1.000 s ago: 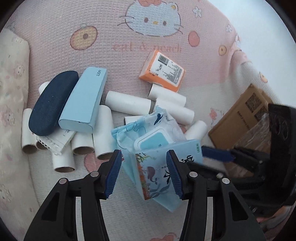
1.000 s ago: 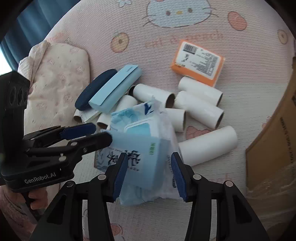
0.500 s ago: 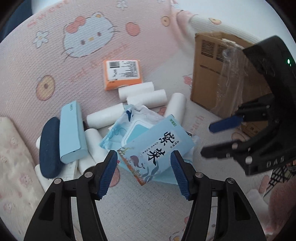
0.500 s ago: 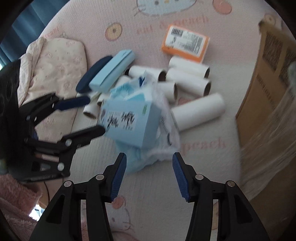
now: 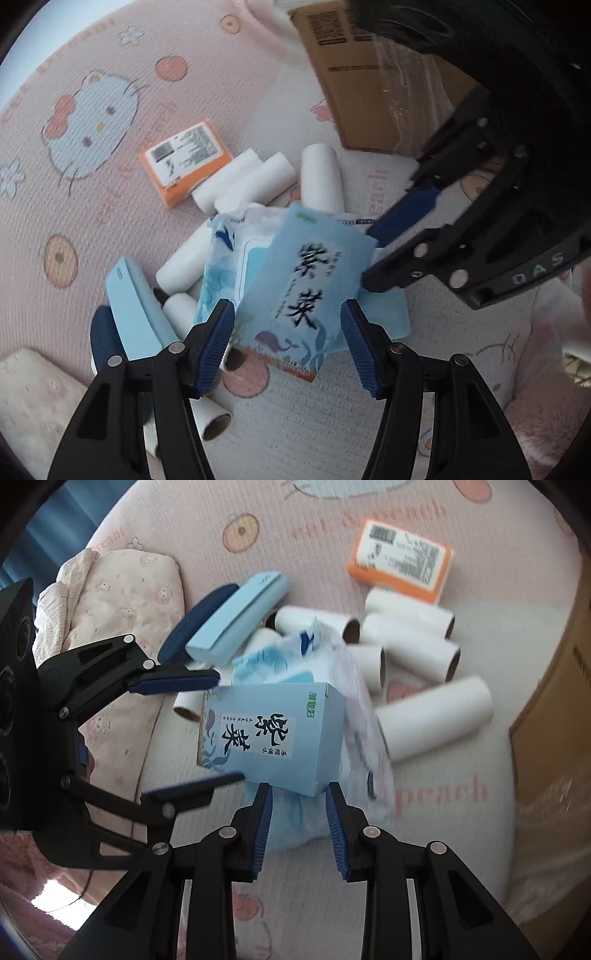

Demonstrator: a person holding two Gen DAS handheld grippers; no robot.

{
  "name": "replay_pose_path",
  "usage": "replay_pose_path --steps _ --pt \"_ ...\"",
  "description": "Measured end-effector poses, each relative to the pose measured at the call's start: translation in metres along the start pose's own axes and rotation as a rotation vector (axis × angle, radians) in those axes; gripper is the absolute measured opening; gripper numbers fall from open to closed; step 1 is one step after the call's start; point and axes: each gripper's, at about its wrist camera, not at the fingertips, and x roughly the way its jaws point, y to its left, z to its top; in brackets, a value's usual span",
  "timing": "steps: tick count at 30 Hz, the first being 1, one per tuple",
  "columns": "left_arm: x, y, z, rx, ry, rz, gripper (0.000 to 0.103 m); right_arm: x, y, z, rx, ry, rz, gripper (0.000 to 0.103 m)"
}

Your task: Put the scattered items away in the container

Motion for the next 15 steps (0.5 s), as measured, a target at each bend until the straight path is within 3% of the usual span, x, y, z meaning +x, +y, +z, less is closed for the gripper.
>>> replay_pose_path --steps 4,8,15 --pt "0.011 -0.002 0.006 0.041 0.031 -0.001 0.065 0.001 -0.005 0.009 -0.002 -0.016 -0.003 0.027" --pt "0.019 -0.009 0.006 0.098 0.056 0.073 0.065 0.002 -0.010 0.018 0.004 -0.043 0.014 0.027" --pt "0.024 0.000 0.013 -0.010 0.090 0.090 0.066 -0.003 -0.021 0.023 0.022 -0.047 -0.018 0.027"
